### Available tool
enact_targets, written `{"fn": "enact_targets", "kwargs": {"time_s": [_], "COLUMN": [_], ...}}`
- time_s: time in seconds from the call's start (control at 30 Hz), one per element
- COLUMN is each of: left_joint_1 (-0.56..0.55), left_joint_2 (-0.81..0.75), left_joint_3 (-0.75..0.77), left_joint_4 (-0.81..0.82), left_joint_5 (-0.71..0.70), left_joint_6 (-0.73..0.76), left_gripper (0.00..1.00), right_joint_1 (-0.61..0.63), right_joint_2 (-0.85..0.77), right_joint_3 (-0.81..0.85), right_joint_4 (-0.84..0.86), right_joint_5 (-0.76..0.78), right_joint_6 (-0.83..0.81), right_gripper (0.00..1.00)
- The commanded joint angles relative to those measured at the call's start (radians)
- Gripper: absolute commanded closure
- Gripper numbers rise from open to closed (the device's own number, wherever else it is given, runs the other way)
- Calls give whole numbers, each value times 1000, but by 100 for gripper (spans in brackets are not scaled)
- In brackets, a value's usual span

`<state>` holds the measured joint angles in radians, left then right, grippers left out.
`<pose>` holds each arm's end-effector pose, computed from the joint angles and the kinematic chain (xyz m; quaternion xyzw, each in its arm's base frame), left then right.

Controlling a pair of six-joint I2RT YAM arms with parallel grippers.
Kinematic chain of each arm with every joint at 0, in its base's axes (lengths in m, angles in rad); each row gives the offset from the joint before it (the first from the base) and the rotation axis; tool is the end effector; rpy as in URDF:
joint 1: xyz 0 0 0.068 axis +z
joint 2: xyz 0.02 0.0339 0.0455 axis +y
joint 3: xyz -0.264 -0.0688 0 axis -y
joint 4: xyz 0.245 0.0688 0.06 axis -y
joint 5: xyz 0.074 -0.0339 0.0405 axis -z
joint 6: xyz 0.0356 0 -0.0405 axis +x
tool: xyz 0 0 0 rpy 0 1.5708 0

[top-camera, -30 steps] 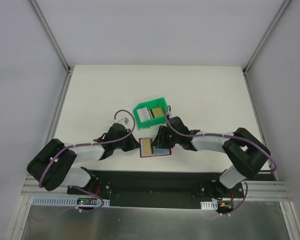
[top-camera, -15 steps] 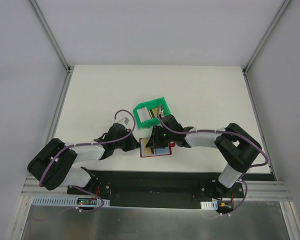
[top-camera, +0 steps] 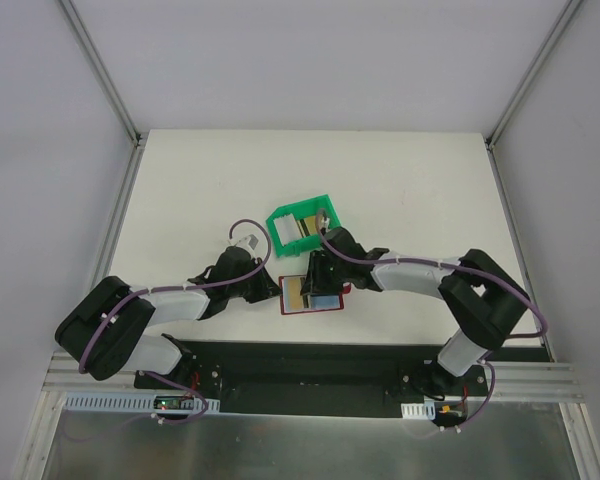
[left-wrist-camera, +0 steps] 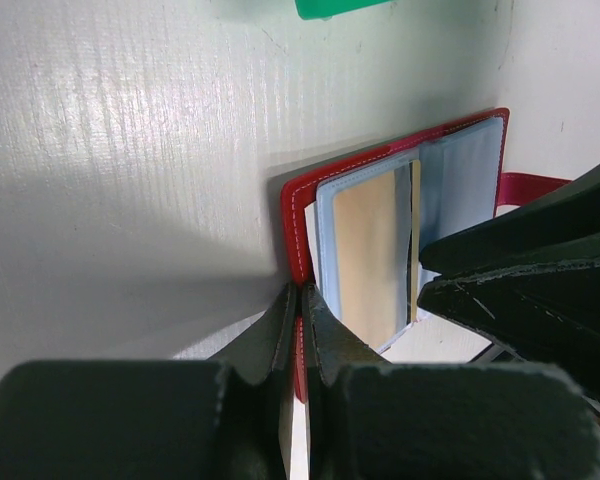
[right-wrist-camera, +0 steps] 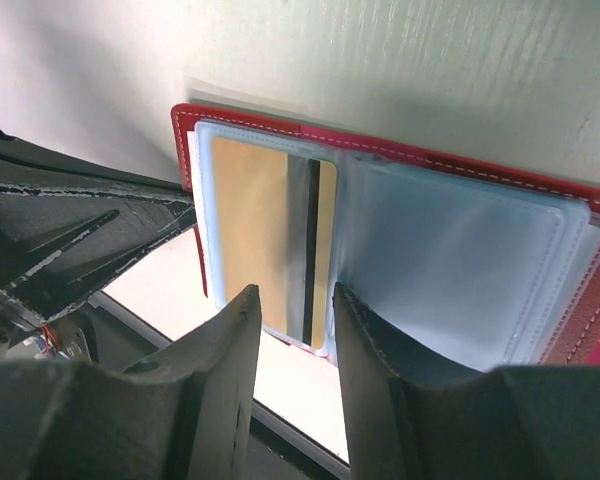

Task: Put the credit cards into the card holder
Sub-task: Insert the credit card into the card holder, then turn over the card slot in the card holder.

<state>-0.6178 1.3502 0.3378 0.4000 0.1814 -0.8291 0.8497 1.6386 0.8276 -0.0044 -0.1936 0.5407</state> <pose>0.1855 -0.1397 0.1324 -0.0517 0.8832 -0.3642 0.2910 0.2093 0.2485 0.1613 -0.1776 0.9087 0.3041 0.2243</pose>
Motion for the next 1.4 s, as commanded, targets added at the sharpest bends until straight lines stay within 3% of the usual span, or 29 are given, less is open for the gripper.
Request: {"fn": "enact_targets", "kwargs": {"time_s": [0.0,0.4,0.67,0.8,1.3,1.37], "left_joint_1": [1,1,1,1,1,1], "left_joint_2": [35,33,15,13,13,13], "left_joint_3": [-39,-36,-52,-52,-51,-49], "left_joint_4": [-118,-109,-112,-113,-115,-115], "left_joint_5": [-20,-17,-22,-19,-14,-16], "left_joint_6": [22,10,13,15,13,15], "left_gripper": [100,100,100,100,100,100], "right_joint_1": [11,51,17,-4,-11,-9], "right_joint_2": [33,-6,-175,-204,-74,-62], "right_joint_3": [47,104,18,-27,-22,-16], "right_joint_4": [-40,-22,-132,-155,-125,-108], "right_joint_5": [-6,-6,151,163,97,83], "right_joint_6": [-16,-105,-116,-91,-55,-54], "right_gripper": [62,67,52,50,50,57]}}
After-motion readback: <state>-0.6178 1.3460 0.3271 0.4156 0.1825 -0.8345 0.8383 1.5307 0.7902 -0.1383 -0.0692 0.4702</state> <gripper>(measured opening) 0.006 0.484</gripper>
